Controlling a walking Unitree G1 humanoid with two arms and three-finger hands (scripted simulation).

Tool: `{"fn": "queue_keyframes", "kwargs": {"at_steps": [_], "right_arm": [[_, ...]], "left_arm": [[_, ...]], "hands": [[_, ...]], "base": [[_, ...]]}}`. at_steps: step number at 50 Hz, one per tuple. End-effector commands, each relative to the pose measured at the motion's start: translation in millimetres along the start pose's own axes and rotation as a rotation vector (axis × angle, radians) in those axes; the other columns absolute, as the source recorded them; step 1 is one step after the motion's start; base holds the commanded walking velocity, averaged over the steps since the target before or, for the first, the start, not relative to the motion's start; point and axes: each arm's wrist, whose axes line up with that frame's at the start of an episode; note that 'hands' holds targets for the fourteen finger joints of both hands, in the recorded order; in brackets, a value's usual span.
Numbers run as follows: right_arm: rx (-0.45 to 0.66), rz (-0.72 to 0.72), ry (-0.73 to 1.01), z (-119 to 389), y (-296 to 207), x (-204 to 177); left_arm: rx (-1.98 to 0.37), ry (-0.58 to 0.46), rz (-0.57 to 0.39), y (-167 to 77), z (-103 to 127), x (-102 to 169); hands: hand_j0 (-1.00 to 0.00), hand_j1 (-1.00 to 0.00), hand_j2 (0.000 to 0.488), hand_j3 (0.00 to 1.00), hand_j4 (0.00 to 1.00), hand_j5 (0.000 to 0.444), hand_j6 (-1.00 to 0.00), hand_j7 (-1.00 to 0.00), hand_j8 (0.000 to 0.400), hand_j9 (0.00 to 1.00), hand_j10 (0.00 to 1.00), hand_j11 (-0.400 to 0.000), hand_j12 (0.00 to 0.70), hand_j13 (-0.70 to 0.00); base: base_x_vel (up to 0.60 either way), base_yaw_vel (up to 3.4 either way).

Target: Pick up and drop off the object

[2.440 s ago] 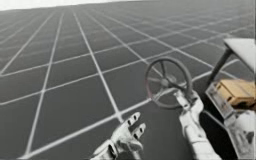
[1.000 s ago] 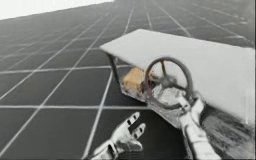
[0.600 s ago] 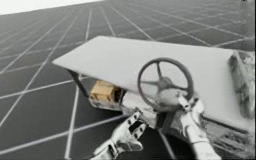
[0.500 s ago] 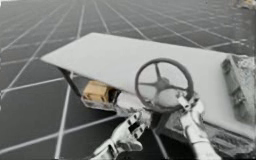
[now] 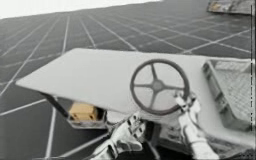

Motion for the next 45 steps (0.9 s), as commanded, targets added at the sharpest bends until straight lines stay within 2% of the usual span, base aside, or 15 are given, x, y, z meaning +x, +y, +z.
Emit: {"fn": "queue_keyframes", "kwargs": {"at_steps": [1,13,14,15,19,21,25,29,30,31,32,35,37,40,45], "right_arm": [[0.023,-0.005,-0.044,11,-2,3],[0.023,-0.005,-0.044,11,-2,3],[0.042,0.050,-0.050,70,98,164],[0.031,0.030,-0.066,85,99,176],[0.007,0.019,-0.167,134,101,186],[-0.006,0.036,-0.218,168,118,181],[0.007,0.040,-0.352,253,108,165],[0.064,-0.042,-0.503,344,46,143],[0.095,-0.093,-0.556,374,15,139],[0.124,-0.162,-0.597,405,-22,134],[0.146,-0.209,-0.619,417,-52,130],[0.225,-0.353,-0.667,443,-162,103],[0.289,-0.497,-0.628,422,-259,99],[0.357,-0.592,-0.589,396,-328,84],[0.349,-0.586,-0.596,399,-323,75]], "left_arm": [[0.006,0.005,-0.010,-3,0,2],[0.006,0.005,-0.010,-3,0,2],[0.028,-0.049,0.000,-24,111,154],[0.028,-0.042,-0.008,-19,103,162],[0.027,-0.059,-0.022,-27,103,153],[0.023,-0.090,-0.054,-33,115,144],[0.076,-0.102,-0.088,-57,113,134],[0.135,-0.091,-0.133,-85,106,138],[0.163,-0.078,-0.154,-90,104,144],[0.164,-0.067,-0.168,-98,87,147],[0.193,-0.043,-0.180,-111,89,149],[0.264,0.029,-0.244,-140,59,164],[0.308,0.070,-0.279,-161,46,171],[0.342,0.117,-0.293,-181,22,173],[0.333,0.111,-0.297,-181,21,165]], "hands": [[0.00,0.00,0.000,1.00,1.00,0.000,0.00,0.00,0.000,1.00,1.00,-0.400,0.000,-0.700],[0.00,0.00,0.000,1.00,1.00,0.000,0.00,0.00,0.000,1.00,1.00,-0.400,0.000,-0.700],[0.00,0.00,0.000,1.00,1.00,0.000,0.00,0.00,0.000,1.00,1.00,-0.400,0.000,-0.700],[0.00,0.00,0.000,1.00,1.00,0.000,0.00,0.00,0.000,1.00,1.00,-0.400,0.000,-0.700],[0.00,0.00,0.000,1.00,1.00,0.000,0.00,0.00,0.000,1.00,1.00,-0.400,0.000,-0.700],[0.00,0.00,0.000,1.00,1.00,0.000,0.00,0.00,0.000,1.00,1.00,-0.400,0.000,-0.700],[0.00,0.00,0.000,1.00,1.00,0.000,0.00,0.00,0.000,1.00,1.00,-0.400,0.000,-0.700],[0.00,0.00,0.000,1.00,1.00,0.000,0.00,0.00,0.000,1.00,1.00,-0.400,0.000,-0.700],[0.00,0.00,0.000,1.00,1.00,0.000,0.00,0.00,0.000,1.00,1.00,-0.400,0.000,-0.700],[0.00,0.00,0.000,1.00,1.00,0.000,0.00,0.00,0.000,1.00,1.00,-0.400,0.000,-0.700],[0.00,0.00,0.000,1.00,1.00,0.000,0.00,0.00,0.000,1.00,1.00,-0.400,0.000,-0.700],[0.00,0.00,0.000,1.00,1.00,0.000,0.00,0.00,0.000,1.00,1.00,-0.400,0.000,-0.700],[0.00,0.00,0.000,1.00,1.00,0.000,0.00,0.00,0.000,1.00,1.00,-0.400,0.000,-0.700],[0.00,0.00,0.000,1.00,1.00,0.000,0.00,0.00,0.000,1.00,1.00,-0.400,0.000,-0.700],[0.00,0.00,0.000,1.00,1.00,0.000,0.00,0.00,0.000,1.00,1.00,-0.400,0.000,-0.700]], "base": [[0.20,-0.21],[0.18,-0.22],[0.00,0.07],[0.00,0.08],[0.00,0.08],[0.00,0.10],[0.00,0.10],[0.00,0.04],[0.00,0.01],[0.00,-0.02],[0.00,-0.06],[0.00,-0.16],[0.00,-0.28],[0.00,-0.39],[0.00,-0.45]]}}
